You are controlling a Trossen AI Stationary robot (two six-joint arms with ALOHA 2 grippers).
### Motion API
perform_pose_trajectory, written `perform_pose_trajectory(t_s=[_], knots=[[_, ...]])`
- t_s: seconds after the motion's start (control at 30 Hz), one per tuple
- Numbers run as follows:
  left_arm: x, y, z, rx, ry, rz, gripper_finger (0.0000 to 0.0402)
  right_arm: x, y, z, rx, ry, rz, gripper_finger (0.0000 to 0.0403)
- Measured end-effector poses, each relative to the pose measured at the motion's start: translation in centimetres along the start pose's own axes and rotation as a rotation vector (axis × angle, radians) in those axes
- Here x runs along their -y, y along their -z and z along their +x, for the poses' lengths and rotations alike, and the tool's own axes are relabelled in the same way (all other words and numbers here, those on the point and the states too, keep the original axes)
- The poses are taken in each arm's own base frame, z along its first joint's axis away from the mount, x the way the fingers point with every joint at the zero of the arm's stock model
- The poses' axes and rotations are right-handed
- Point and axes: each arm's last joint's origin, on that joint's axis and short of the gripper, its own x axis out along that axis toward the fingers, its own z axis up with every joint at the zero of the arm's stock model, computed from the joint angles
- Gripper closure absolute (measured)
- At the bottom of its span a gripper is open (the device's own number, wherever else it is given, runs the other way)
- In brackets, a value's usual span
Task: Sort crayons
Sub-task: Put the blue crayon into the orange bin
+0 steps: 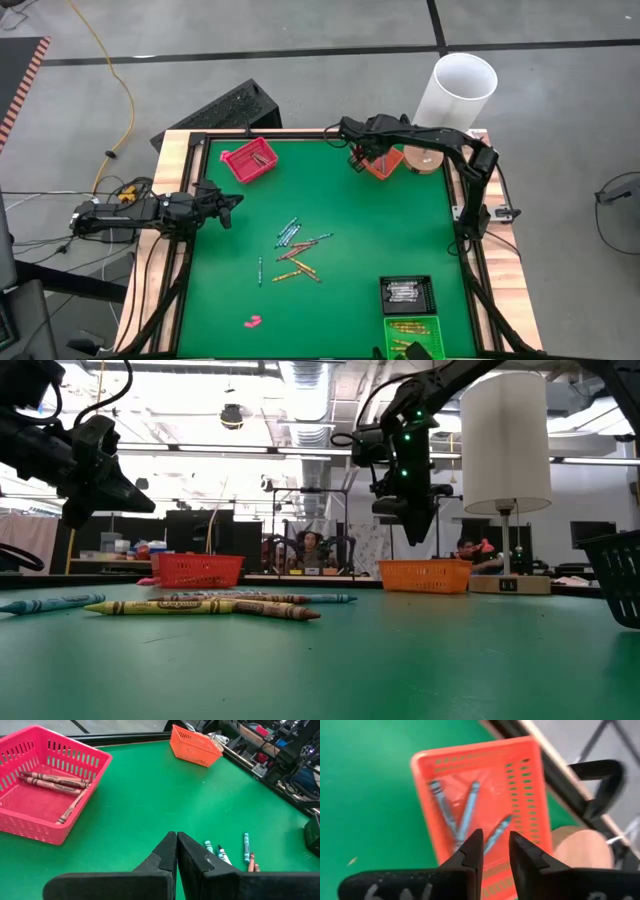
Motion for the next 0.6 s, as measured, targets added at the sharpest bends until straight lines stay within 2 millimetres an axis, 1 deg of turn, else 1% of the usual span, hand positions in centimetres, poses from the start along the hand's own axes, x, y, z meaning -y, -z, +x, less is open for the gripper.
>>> perform_pose_trajectory(t_s=[0.1,0.2,0.33,0.47,0.6], knots=[[0.0,0.0,0.0,0.000,0.000,0.000,0.0401,-0.2,0.1,-0.4,-0.027,-0.075,-0.005,0.0314],[0.0,0.0,0.0,-0.001,0.001,-0.001,0.0401,-0.6,0.1,-1.5,-0.058,-0.140,-0.024,0.0315],[0.0,0.0,0.0,-0.001,0.001,-0.002,0.0401,-1.5,0.2,-3.0,-0.059,-0.202,-0.066,0.0316],[0.0,0.0,0.0,-0.001,0.001,-0.002,0.0401,-3.3,0.5,-4.6,-0.013,-0.253,-0.147,0.0316],[0.0,0.0,0.0,-0.003,0.003,-0.004,0.0402,-5.7,1.2,-5.7,0.031,-0.329,-0.230,0.0316]])
